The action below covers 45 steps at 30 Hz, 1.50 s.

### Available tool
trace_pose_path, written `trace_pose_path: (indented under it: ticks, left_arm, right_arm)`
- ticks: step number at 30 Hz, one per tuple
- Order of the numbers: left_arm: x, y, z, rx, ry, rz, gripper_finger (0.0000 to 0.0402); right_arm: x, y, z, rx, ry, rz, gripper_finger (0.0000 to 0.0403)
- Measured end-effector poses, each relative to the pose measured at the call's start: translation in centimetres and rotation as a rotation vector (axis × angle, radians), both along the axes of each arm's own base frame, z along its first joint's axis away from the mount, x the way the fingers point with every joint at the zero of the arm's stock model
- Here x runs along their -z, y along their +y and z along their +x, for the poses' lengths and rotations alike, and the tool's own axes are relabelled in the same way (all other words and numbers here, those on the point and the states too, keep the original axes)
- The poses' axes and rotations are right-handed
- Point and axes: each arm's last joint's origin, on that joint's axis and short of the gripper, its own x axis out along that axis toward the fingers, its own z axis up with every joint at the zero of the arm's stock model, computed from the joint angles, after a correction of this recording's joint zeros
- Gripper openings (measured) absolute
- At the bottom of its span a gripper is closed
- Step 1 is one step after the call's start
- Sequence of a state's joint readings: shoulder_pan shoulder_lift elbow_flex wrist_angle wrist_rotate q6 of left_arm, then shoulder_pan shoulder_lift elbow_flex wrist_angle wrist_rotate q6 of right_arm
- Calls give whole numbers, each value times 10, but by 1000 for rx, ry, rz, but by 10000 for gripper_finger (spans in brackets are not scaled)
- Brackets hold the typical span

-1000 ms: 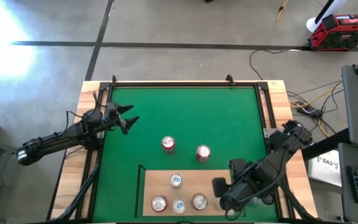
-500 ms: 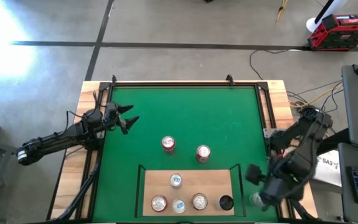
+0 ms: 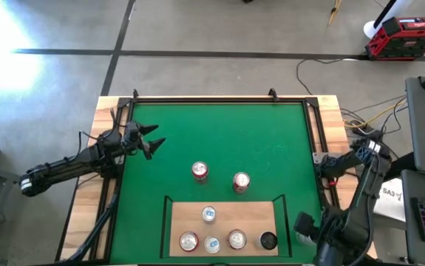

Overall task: Place canned beverage on shelf
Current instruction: Put the white soda can aligned with the other white soda can on the shelf

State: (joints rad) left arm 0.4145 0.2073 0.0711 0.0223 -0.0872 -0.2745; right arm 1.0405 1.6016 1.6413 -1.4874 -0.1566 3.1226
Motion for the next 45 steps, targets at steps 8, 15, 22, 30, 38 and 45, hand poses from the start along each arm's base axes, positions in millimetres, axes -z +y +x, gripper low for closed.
trace_pose_path:
  ticks: [8,15,22,30,38,45]
  left_arm:
    - [0,0,0,1,0,0,369]
    - [0,0,0,0,0,0,369]
    - [0,0,0,0,0,0,369]
    - [0,0,0,0,0,0,369]
    - [0,0,0,1,0,0,369]
    - [0,0,0,0,0,0,369]
  right_arm:
    - [18,4,-3,-30,-35,-98,343]
    - [28,6,-3,-30,-18,-125,343]
    - [41,7,-2,-5,-18,-127,341]
    - [50,8,0,-17,-44,-137,313]
    - [50,9,0,-39,-51,-131,250]
    - [51,9,0,-39,-56,-134,250]
